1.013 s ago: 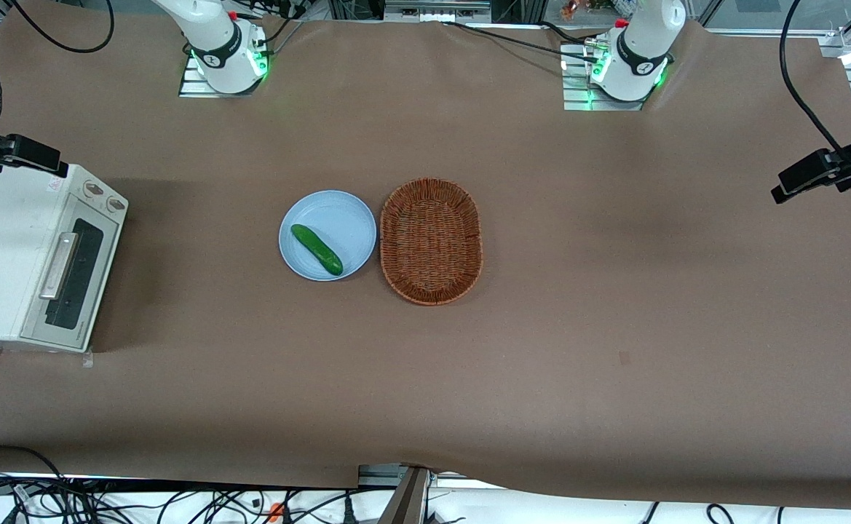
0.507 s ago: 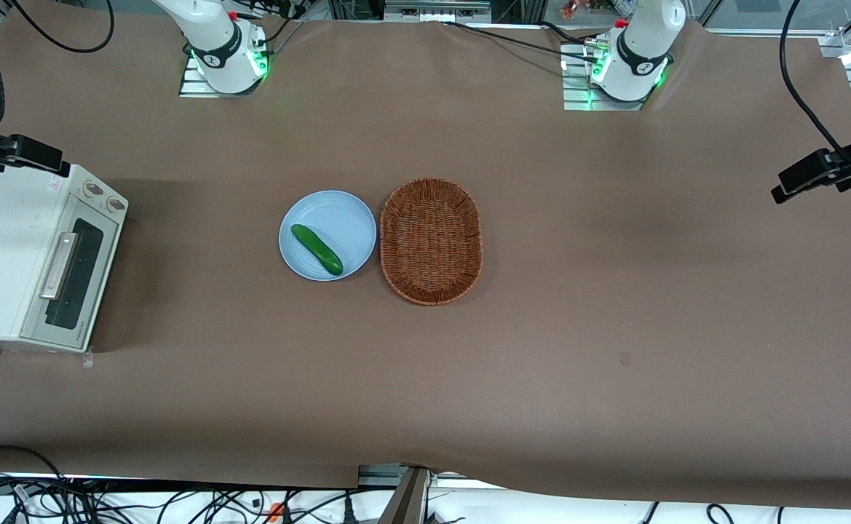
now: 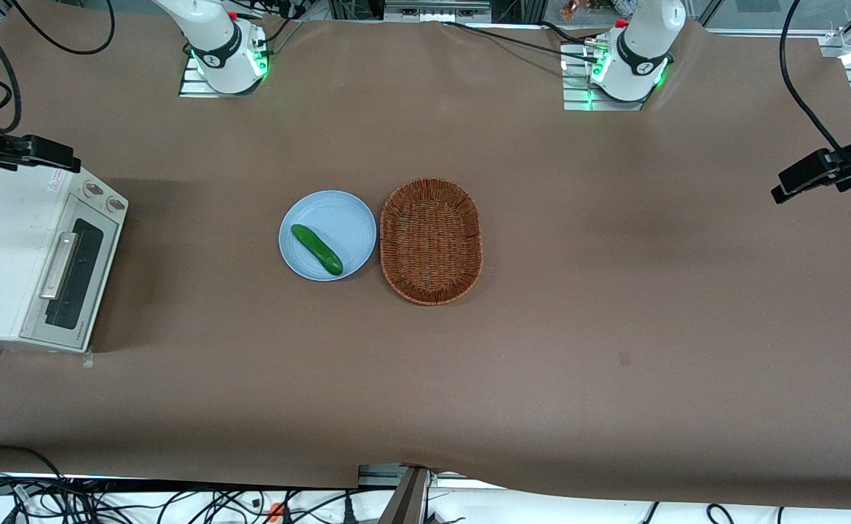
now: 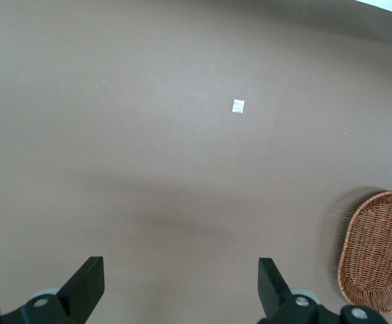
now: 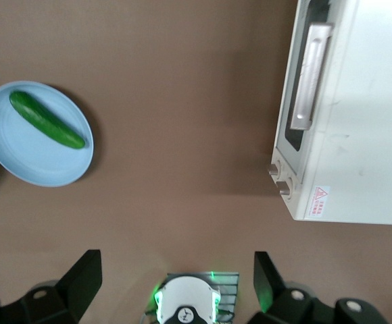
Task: Open oven door with right arm only
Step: 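Move the right gripper down to the silver handle of the toaster oven door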
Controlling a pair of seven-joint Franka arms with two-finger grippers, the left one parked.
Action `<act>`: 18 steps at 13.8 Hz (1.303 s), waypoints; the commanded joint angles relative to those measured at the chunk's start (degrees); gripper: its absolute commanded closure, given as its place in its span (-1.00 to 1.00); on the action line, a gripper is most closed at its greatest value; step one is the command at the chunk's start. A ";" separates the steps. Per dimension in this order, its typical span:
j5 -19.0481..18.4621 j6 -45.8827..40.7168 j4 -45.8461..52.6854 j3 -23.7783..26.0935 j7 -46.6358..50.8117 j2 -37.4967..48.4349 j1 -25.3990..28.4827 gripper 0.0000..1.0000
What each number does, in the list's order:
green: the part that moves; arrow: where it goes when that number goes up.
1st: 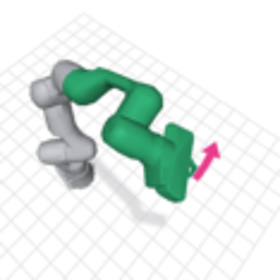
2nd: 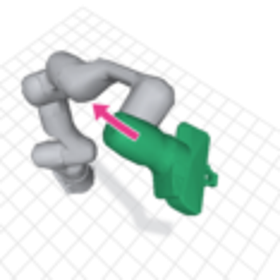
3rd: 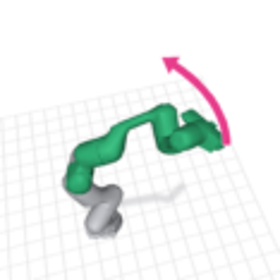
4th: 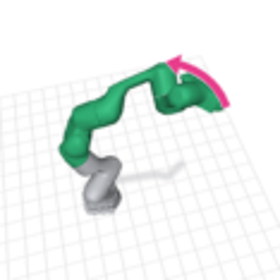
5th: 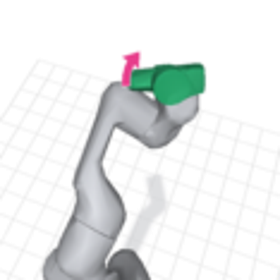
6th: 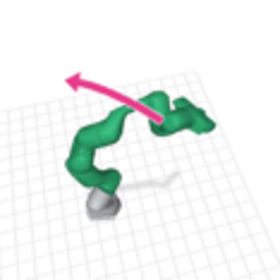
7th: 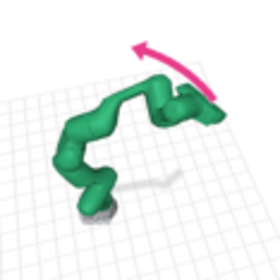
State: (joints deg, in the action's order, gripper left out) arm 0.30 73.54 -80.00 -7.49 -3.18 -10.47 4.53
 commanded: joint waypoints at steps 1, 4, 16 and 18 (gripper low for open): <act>0.67 -1.90 -0.42 0.99 -1.48 -2.18 -1.10 -0.23; -0.82 -1.82 -1.39 1.08 -1.83 -5.60 -0.58 0.61; -31.48 14.69 -14.48 1.16 -20.71 -12.38 5.66 1.00; -34.56 17.24 -15.45 0.90 -24.92 -12.64 5.23 1.00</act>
State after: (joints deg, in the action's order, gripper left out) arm -31.43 88.47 -93.35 -6.62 -24.02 -24.36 10.34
